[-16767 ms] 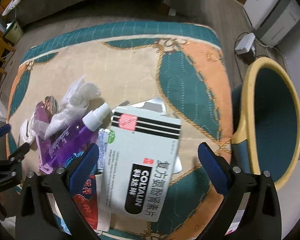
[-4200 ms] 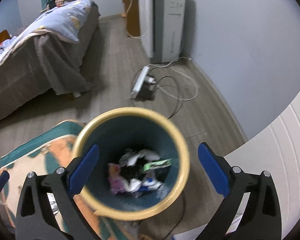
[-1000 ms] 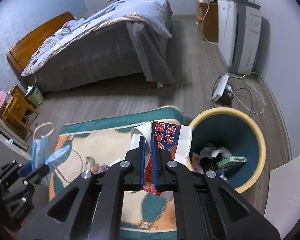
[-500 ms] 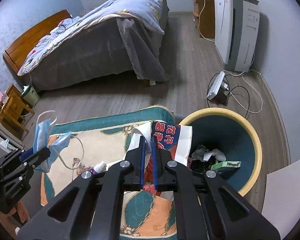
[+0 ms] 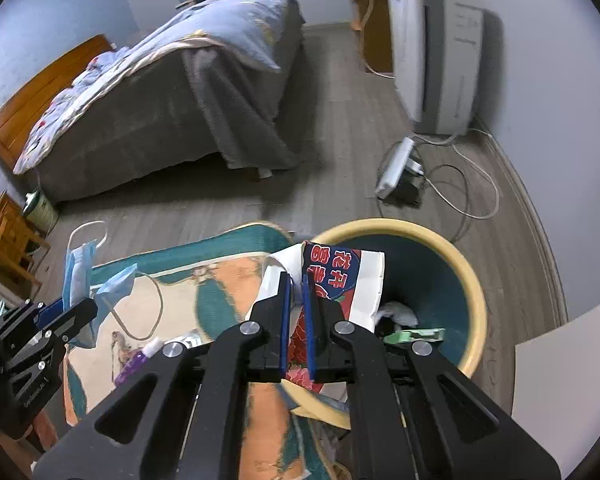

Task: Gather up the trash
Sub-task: 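Carry the blue mask and red-white packet over the bin and open both tools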

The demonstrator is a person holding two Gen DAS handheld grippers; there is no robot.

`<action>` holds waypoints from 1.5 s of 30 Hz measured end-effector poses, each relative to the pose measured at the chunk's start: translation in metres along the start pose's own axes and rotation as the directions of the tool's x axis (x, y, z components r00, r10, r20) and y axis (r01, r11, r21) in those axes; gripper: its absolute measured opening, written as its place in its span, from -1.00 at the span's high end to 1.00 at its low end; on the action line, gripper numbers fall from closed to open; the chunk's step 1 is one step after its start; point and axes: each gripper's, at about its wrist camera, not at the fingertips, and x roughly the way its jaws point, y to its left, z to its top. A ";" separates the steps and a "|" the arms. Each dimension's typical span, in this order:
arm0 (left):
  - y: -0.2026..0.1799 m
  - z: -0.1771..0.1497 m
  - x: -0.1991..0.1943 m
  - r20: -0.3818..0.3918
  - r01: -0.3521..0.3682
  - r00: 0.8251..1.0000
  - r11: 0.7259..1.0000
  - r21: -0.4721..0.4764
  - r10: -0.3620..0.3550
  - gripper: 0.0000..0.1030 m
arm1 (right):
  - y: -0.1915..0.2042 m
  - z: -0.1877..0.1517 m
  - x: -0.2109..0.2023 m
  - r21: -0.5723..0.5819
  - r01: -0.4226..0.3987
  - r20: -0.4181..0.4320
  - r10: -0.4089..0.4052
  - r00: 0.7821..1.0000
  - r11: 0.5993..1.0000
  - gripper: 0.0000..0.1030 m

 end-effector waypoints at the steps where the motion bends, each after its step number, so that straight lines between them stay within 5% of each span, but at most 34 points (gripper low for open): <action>1: -0.003 0.001 0.003 0.000 0.003 1.000 1.000 0.004 -0.003 0.58 | -0.006 0.000 0.000 0.012 0.004 0.000 -0.004 1.000 1.000 0.89; 18: -0.075 0.000 0.059 -0.066 0.079 0.995 0.990 0.114 -0.072 0.58 | -0.094 -0.004 0.013 0.175 0.113 -0.032 -0.109 0.994 0.978 0.89; 26: -0.108 -0.012 0.087 -0.117 0.144 0.985 0.979 0.144 -0.128 0.58 | -0.091 -0.008 0.026 0.162 0.122 -0.039 -0.118 0.992 0.979 0.89; 34: -0.119 -0.023 0.111 -0.167 0.131 0.981 0.977 0.171 -0.102 0.57 | -0.081 -0.006 0.030 0.123 0.114 -0.037 -0.110 0.993 0.986 0.88; 38: -0.119 -0.025 0.117 -0.179 0.126 0.979 0.978 0.164 -0.096 0.49 | -0.082 -0.007 0.031 0.127 0.109 -0.031 -0.106 0.994 0.986 0.88; 42: -0.120 -0.025 0.117 -0.157 0.097 0.985 0.980 0.171 -0.070 0.01 | -0.085 -0.006 0.028 0.148 0.095 -0.014 -0.094 0.996 0.984 0.87; 45: -0.120 -0.023 0.116 -0.144 0.096 0.987 0.982 0.161 -0.073 -0.13 | -0.086 -0.006 0.027 0.151 0.098 -0.013 -0.097 0.995 0.984 0.87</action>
